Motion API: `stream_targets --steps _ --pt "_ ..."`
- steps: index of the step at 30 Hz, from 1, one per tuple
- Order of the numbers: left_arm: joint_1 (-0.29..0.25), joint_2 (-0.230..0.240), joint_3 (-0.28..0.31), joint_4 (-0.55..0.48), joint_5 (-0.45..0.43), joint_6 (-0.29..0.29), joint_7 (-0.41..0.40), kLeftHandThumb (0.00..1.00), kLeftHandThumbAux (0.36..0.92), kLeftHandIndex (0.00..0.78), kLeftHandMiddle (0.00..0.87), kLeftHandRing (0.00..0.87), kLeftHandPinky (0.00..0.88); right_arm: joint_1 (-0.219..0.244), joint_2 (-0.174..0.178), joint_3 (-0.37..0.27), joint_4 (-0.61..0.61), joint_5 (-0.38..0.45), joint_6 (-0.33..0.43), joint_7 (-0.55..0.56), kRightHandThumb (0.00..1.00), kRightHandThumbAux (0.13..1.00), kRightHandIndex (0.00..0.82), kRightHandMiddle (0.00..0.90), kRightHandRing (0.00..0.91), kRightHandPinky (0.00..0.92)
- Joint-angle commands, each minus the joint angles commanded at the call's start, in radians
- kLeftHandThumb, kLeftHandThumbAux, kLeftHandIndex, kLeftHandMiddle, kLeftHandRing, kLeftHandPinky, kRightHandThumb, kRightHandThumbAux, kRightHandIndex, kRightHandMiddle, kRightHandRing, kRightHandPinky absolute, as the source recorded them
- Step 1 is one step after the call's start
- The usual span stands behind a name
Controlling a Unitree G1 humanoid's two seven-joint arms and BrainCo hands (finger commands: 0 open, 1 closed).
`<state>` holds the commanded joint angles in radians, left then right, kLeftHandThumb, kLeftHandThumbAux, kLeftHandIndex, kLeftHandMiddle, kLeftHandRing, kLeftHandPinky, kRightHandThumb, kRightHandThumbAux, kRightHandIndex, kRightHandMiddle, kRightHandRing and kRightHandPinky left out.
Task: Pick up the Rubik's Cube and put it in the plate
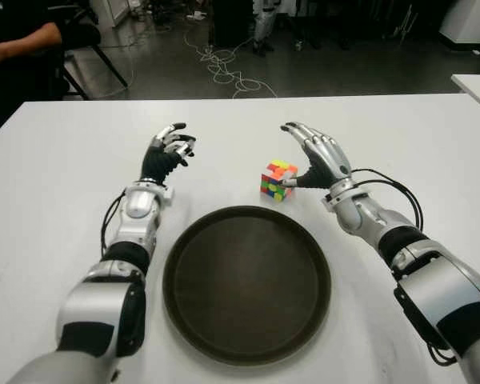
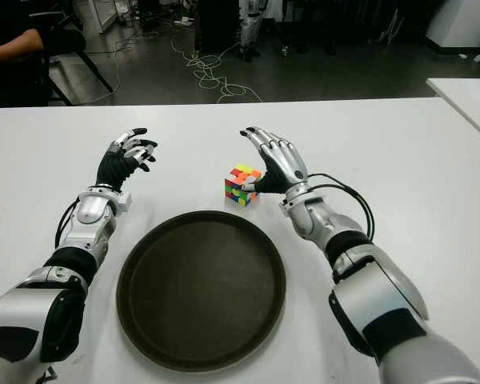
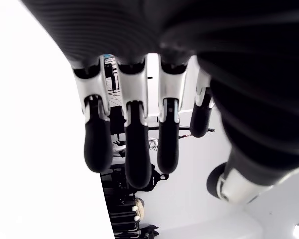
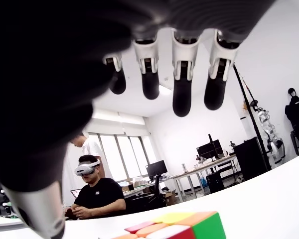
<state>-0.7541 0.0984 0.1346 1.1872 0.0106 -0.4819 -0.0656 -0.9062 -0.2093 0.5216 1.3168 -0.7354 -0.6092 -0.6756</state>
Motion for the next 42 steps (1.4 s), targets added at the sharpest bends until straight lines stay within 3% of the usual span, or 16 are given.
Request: stream_targets --steps 10,16,25,35,42 --pt "-0.001 -0.001 0.0 0.0 0.0 0.004 -0.001 0.342 0.69 0.221 0.402 0.501 0.579 -0.03 0.007 -0.008 0.012 0.013 0.027 0.058 0.0 0.771 0.137 0.186 0.228 0.293" --pt "-0.003 -0.002 0.001 0.001 -0.002 0.007 -0.002 0.325 0.689 0.218 0.391 0.493 0.569 -0.064 0.01 0.003 0.008 0.004 0.086 0.14 0.0 0.732 0.145 0.188 0.216 0.234" --pt "-0.001 -0.001 0.002 0.002 -0.003 0.001 -0.005 0.313 0.676 0.217 0.376 0.481 0.559 -0.113 -0.004 0.056 -0.007 -0.03 0.174 0.303 0.0 0.68 0.165 0.205 0.222 0.224" --pt "-0.002 -0.001 -0.001 0.002 0.003 0.003 0.004 0.321 0.701 0.223 0.388 0.488 0.566 -0.126 -0.012 0.077 -0.031 -0.026 0.206 0.43 0.0 0.668 0.146 0.186 0.197 0.189" --pt "-0.003 -0.002 -0.002 0.002 0.005 0.005 0.011 0.323 0.69 0.217 0.386 0.488 0.564 -0.11 0.014 0.08 -0.027 -0.024 0.222 0.453 0.0 0.694 0.14 0.193 0.215 0.225"
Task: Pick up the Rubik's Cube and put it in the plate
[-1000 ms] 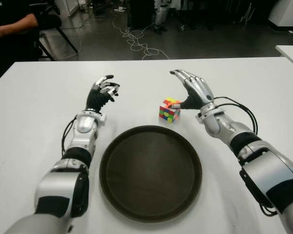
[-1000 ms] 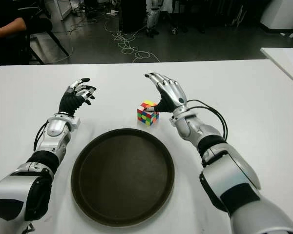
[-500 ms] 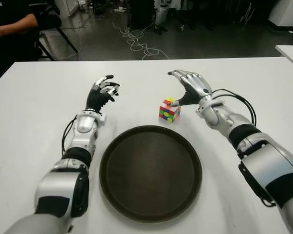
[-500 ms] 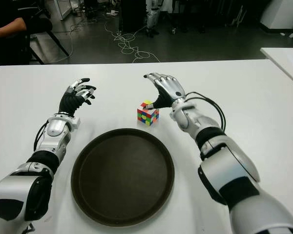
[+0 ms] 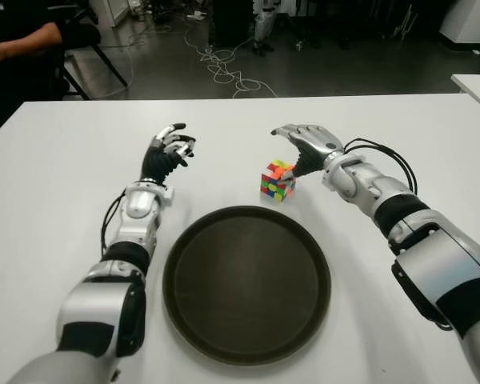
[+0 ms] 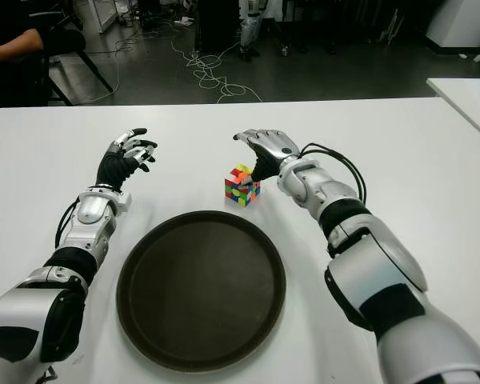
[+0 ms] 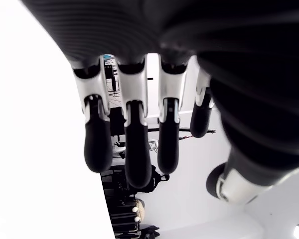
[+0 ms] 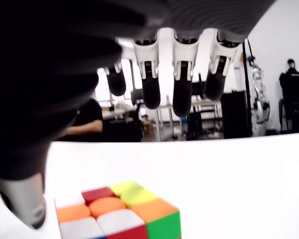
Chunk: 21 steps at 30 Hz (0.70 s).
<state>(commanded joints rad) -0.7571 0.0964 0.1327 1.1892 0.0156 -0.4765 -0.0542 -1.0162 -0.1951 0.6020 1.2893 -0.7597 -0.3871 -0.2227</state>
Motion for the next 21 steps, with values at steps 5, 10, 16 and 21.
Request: stream_targets --steps 5,10,16,21 --pt "0.002 -0.001 0.001 -0.002 -0.002 -0.004 -0.003 0.316 0.684 0.22 0.379 0.48 0.551 0.007 0.012 0.009 0.01 -0.004 0.007 0.012 0.0 0.704 0.145 0.201 0.224 0.237" --pt "0.002 -0.002 0.002 -0.002 -0.004 -0.008 -0.006 0.311 0.685 0.22 0.375 0.475 0.545 0.005 0.007 0.021 0.012 -0.009 0.007 0.027 0.0 0.719 0.152 0.205 0.225 0.231" --pt "0.001 -0.002 0.0 -0.002 -0.002 -0.008 -0.006 0.309 0.694 0.22 0.378 0.481 0.55 0.003 0.006 0.031 0.012 -0.01 0.01 0.041 0.0 0.736 0.155 0.212 0.227 0.217" --pt "0.001 -0.001 -0.002 -0.003 0.002 -0.009 0.001 0.308 0.701 0.219 0.395 0.494 0.567 0.007 0.009 0.033 0.013 -0.01 0.016 0.035 0.0 0.73 0.154 0.211 0.222 0.216"
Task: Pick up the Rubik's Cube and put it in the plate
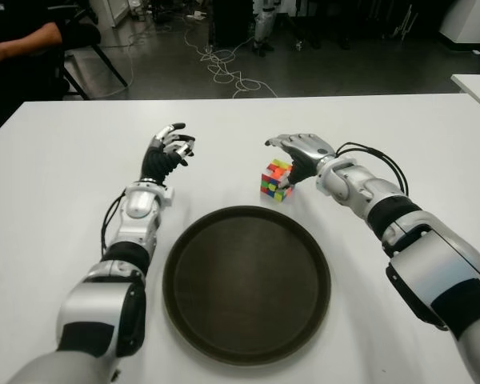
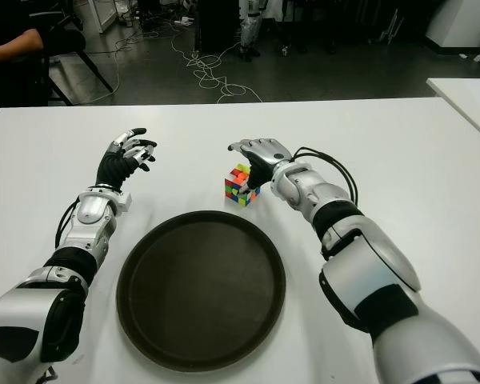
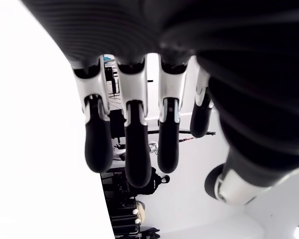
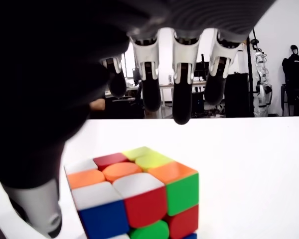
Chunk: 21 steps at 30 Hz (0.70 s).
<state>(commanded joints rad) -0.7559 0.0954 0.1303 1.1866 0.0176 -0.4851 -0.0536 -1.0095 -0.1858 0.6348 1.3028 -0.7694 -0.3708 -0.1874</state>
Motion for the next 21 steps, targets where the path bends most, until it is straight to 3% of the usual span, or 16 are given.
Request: stream_targets --steps 7,12,21 --pt "0.001 0.002 -0.002 0.0 0.003 -0.005 0.0 0.28 0.693 0.219 0.381 0.483 0.55 0.01 0.008 -0.003 -0.002 0.0 0.009 -0.057 0.0 0.723 0.176 0.226 0.239 0.235" --pt "0.001 0.003 -0.004 -0.002 0.005 -0.005 0.002 0.281 0.678 0.221 0.38 0.484 0.548 0.027 0.021 -0.002 -0.001 -0.001 0.007 -0.138 0.0 0.748 0.221 0.28 0.309 0.304" --pt "0.002 0.001 -0.001 -0.005 -0.002 -0.003 -0.003 0.309 0.694 0.224 0.4 0.498 0.562 0.041 0.038 0.012 0.014 -0.01 0.008 -0.173 0.0 0.756 0.222 0.266 0.297 0.282"
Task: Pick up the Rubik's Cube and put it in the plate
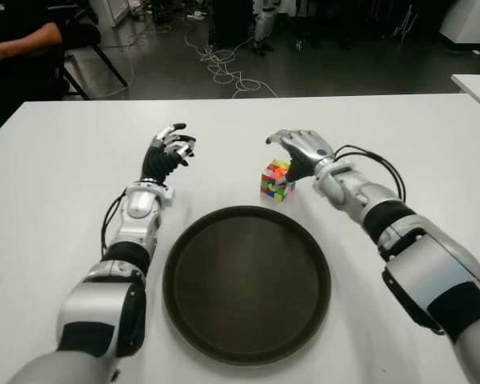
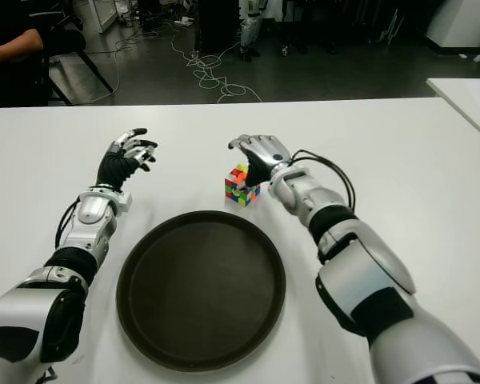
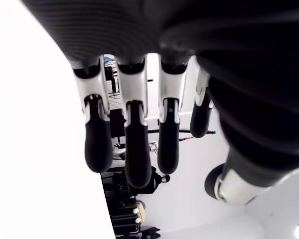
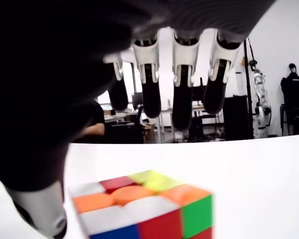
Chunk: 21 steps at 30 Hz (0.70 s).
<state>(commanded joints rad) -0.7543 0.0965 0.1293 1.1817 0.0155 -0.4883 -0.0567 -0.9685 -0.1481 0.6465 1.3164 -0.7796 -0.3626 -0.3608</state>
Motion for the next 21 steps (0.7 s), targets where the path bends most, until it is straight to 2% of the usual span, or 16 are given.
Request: stream_targets --steps 11,17,21 --pt "0.001 -0.003 0.004 -0.001 -0.004 0.001 0.0 0.322 0.714 0.23 0.392 0.49 0.556 0.004 0.004 0.013 0.001 -0.01 -0.001 -0.005 0.0 0.777 0.228 0.271 0.3 0.297" --pt "0.0 -0.003 0.004 -0.002 -0.004 0.006 0.002 0.316 0.701 0.226 0.381 0.485 0.548 0.005 0.006 0.021 0.003 -0.013 0.004 -0.012 0.0 0.782 0.237 0.272 0.298 0.298" --pt "-0.001 -0.002 0.003 -0.001 -0.003 0.011 0.002 0.306 0.699 0.22 0.376 0.479 0.543 0.006 0.007 0.024 0.004 -0.016 0.005 -0.016 0.0 0.792 0.258 0.301 0.332 0.325"
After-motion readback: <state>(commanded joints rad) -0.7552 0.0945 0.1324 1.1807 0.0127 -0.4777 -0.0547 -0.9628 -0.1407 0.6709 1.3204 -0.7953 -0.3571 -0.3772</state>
